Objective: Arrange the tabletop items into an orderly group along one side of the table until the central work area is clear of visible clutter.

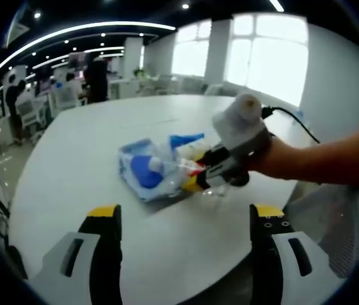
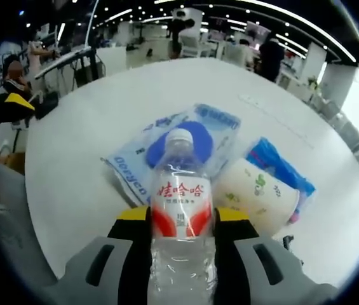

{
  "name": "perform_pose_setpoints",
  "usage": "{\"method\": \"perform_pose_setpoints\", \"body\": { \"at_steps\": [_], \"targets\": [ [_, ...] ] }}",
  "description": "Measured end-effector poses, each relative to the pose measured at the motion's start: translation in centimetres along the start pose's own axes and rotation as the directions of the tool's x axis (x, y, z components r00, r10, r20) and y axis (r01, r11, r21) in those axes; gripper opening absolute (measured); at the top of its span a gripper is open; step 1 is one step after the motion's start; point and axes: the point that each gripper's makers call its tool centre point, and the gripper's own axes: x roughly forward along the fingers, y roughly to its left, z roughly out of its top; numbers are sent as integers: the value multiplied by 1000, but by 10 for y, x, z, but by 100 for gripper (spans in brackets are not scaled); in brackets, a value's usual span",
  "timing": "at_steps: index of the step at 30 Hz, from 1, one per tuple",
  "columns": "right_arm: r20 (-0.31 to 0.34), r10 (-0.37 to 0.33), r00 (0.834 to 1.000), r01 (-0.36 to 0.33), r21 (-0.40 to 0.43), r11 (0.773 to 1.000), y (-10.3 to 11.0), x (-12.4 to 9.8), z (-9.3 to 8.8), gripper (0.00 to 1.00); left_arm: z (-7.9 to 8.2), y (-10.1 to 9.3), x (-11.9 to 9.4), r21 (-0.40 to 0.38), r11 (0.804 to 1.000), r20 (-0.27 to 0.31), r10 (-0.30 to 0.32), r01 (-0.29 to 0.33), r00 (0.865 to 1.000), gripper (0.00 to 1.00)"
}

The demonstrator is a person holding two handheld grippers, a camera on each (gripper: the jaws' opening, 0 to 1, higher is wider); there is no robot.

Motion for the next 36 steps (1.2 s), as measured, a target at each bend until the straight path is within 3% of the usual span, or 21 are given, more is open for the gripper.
{"method": "perform_pose_setpoints", "body": {
  "at_steps": [10,20,26,33,36],
  "targets": [
    [118,-9,993,12,-27,1000,2,-24,36,36,1,0,-1,-5,1000,7,-1,1,1000,79],
    [268,-16,963,32,-55,998,4,-56,75,36,8,3,-3,-50,999,44,-11,13,999,78],
    [337,-17,941,39,-57,998,4,-69,90,37,22,10,-3,-112,993,92,-25,35,995,78],
    [389,-13,921,39,-58,998,6,-77,101,36,61,30,-2,-142,987,190,-54,82,980,79],
    [429,-6,903,40,-71,997,9,-84,110,36,72,37,-1,-148,983,212,-71,104,975,79]
  ]
}}
